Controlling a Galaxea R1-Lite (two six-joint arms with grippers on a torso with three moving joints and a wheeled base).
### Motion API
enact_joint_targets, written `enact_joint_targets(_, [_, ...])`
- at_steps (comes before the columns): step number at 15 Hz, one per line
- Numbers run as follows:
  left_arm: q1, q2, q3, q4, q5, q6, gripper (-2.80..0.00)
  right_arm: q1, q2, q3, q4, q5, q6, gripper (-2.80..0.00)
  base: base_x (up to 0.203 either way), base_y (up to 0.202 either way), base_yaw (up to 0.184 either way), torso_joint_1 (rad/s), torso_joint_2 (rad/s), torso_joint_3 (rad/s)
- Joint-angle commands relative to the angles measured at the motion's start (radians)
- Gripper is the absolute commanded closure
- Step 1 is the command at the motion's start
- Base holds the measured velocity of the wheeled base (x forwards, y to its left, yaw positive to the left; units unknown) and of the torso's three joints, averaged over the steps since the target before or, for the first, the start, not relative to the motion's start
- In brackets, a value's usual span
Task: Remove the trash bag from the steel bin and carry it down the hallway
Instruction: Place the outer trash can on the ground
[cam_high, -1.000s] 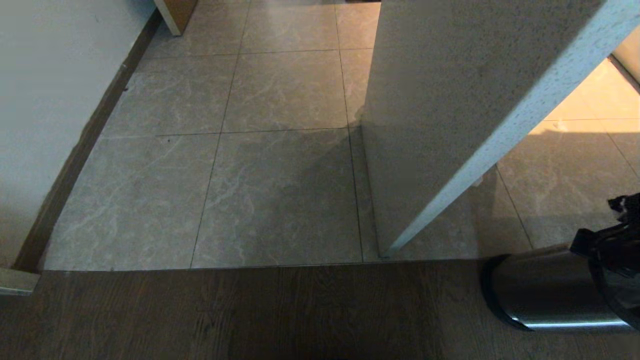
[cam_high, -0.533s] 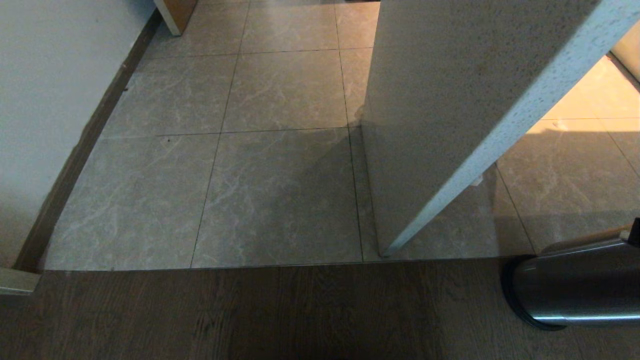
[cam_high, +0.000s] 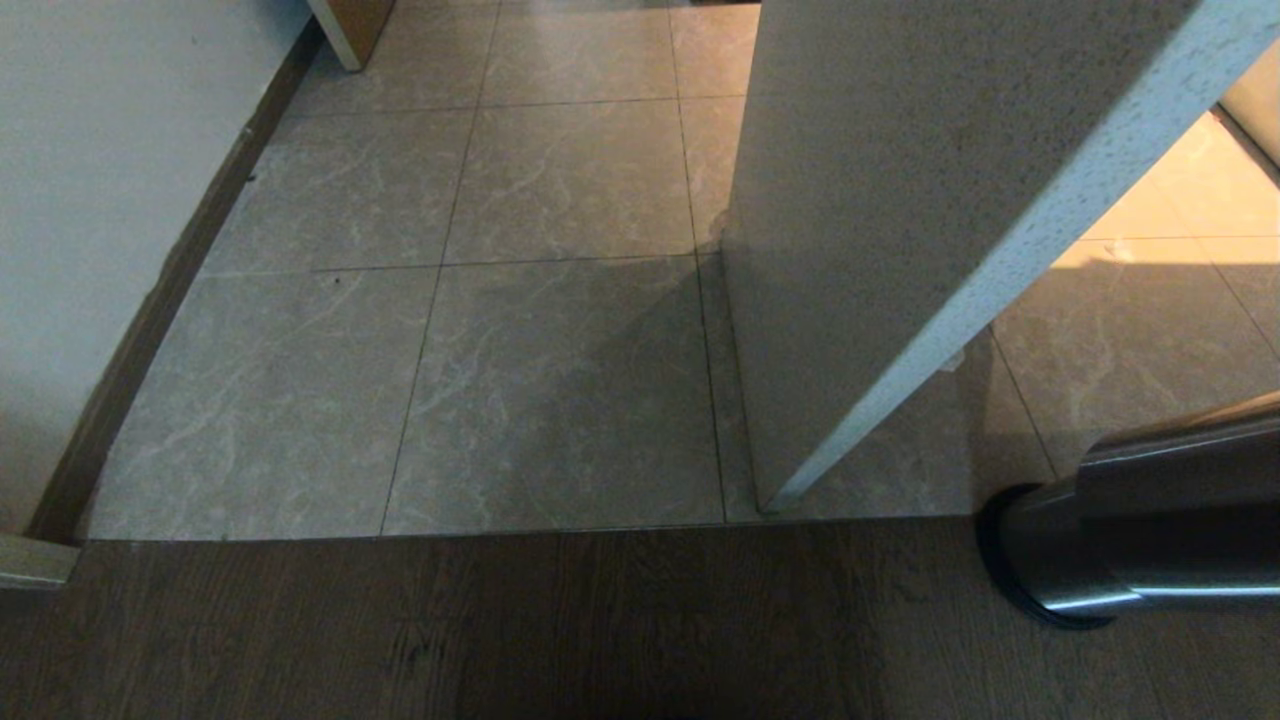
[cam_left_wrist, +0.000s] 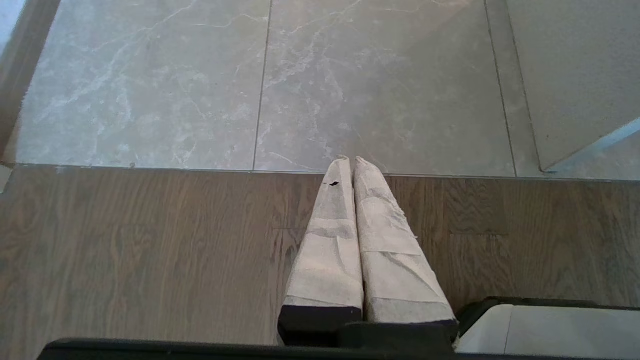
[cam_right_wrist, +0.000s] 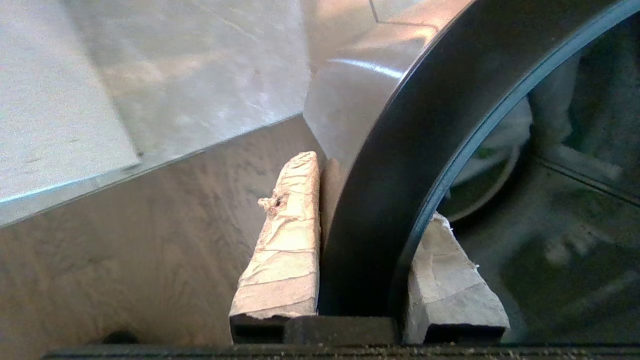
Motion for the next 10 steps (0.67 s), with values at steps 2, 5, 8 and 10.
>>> enact_joint_targets(2, [0.000, 0.000, 0.001, -0.001, 0.000, -0.001, 0.00, 0.050, -0.189, -0.025, 0.157, 0.052, -0.015, 0.00, 0.000, 0.000, 0.000, 0.000, 0.00, 0.000])
enact_joint_targets(5, [0.000, -0.002, 0.000, -0.001, 0.000, -0.001, 0.00, 0.088, -0.242, -0.054, 0.275, 0.066, -0.102, 0.00, 0.000, 0.000, 0.000, 0.000, 0.00, 0.000])
enact_joint_targets(8, [0.000, 0.000, 0.000, -0.001, 0.000, -0.001, 0.00, 0.102, -0.293, -0.108, 0.391, 0.092, -0.134, 0.00, 0.000, 0.000, 0.000, 0.000, 0.00, 0.000])
enact_joint_targets(10, [0.000, 0.000, 0.000, -0.001, 0.000, -0.001, 0.00, 0.101, -0.297, -0.107, 0.401, 0.093, -0.146, 0.00, 0.000, 0.000, 0.000, 0.000, 0.00, 0.000])
